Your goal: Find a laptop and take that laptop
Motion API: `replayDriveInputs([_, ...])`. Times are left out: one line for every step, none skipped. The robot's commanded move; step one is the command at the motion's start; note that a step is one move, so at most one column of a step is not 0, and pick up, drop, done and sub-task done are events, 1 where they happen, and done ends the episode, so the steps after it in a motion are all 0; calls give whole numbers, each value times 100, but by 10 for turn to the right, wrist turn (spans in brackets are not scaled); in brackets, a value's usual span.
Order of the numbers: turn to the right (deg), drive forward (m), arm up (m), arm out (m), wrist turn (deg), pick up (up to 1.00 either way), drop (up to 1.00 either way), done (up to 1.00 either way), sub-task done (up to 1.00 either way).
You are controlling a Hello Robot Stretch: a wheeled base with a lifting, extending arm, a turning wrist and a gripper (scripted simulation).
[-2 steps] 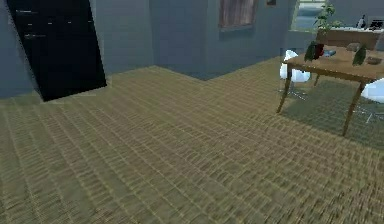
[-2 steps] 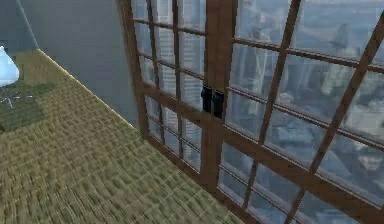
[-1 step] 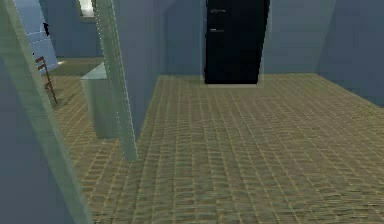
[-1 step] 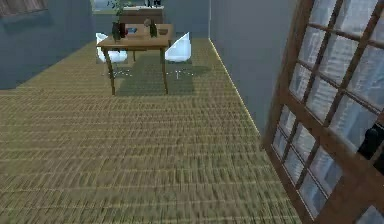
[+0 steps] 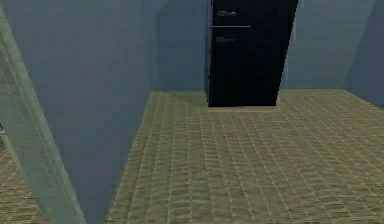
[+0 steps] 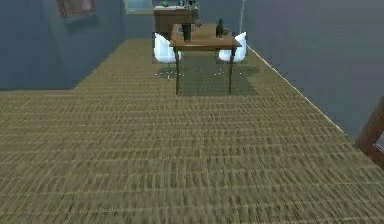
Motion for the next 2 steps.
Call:
replayDriveInputs([0,30,0,0,0,0,0,0,0])
replayDriveInputs([-450,0,0,0,0,0,0,0,0])
